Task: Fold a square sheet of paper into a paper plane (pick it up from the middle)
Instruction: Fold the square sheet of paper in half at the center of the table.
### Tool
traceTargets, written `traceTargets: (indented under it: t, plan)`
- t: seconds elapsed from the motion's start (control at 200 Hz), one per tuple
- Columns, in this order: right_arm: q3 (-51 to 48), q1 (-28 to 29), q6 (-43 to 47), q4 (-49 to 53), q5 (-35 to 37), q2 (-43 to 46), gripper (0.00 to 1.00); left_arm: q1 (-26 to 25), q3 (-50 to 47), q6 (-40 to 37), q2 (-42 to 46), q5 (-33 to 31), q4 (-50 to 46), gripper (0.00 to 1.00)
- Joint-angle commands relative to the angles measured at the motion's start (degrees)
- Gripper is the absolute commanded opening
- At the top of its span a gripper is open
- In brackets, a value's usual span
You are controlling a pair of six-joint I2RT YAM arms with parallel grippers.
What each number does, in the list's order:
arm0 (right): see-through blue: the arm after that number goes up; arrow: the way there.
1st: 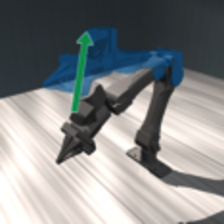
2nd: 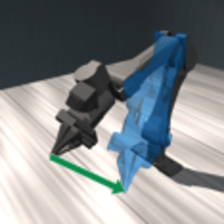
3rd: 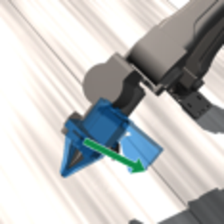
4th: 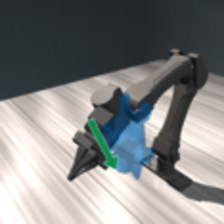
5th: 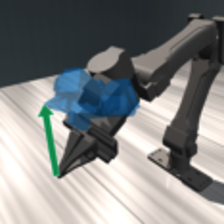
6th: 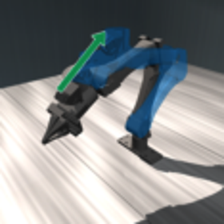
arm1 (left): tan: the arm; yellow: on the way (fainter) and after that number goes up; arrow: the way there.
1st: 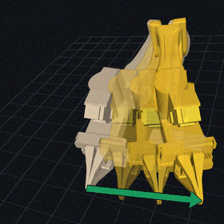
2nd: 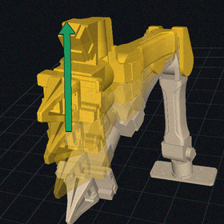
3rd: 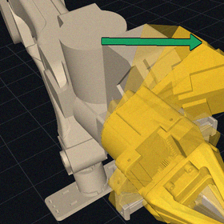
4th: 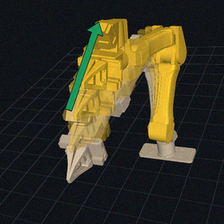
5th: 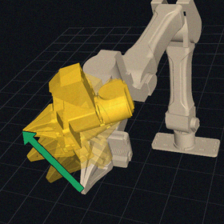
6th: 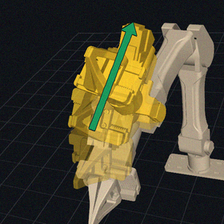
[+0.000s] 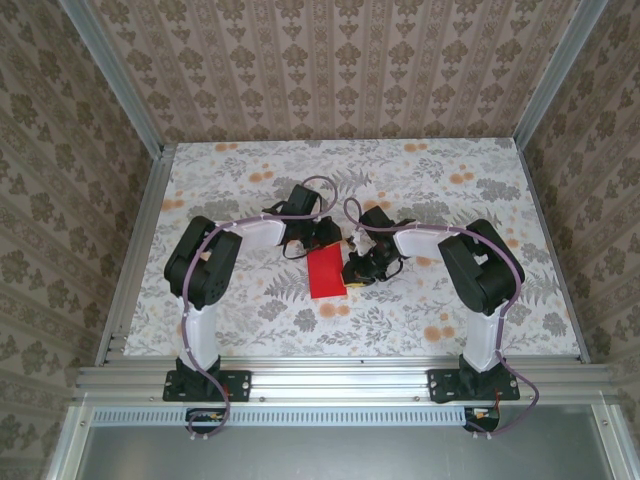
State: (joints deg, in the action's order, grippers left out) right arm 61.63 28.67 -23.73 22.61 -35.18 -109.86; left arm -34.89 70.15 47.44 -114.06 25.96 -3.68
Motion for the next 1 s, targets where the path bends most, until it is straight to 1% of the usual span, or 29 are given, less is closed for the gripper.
traceTargets:
  t: [0.0, 0.115, 0.34, 0.45, 0.605, 0.685, 0.995]
  plan:
    - [-0.89, 0.51, 0.22, 4.37, 4.57, -0.68, 0.16, -0.17, 1.4, 1.08, -2.4, 1.48, 0.67, 0.18]
    - [-1.06, 0.51, 0.0, 4.11, 4.68, -0.73, 0.16, -0.09, 2.59, 1.13, -4.09, 0.56, -0.85, 0.17]
    - [-1.51, 0.52, -0.76, 2.14, 4.41, 0.88, 0.16, -0.09, 3.33, 1.08, -5.34, -3.3, -4.64, 0.15]
    - [-1.42, 0.53, -2.67, -1.25, 4.36, 4.25, 0.16, -0.17, 2.57, 1.33, -5.34, -4.2, -5.44, 0.14]
    - [-1.93, 0.52, -8.62, -8.91, 4.26, 7.82, 0.16, -0.26, 1.44, 1.42, -4.94, -5.1, -5.9, 0.13]
    - [-1.87, 0.51, -10.62, -11.83, 4.25, 7.12, 0.16, -0.26, 1.13, 1.4, -4.94, -5.05, -5.81, 0.13]
    - [-0.01, 1.13, -15.16, -17.52, 3.09, 0.1, 0.16, -0.26, 0.78, 1.6, -4.68, -5.03, -5.64, 0.13]
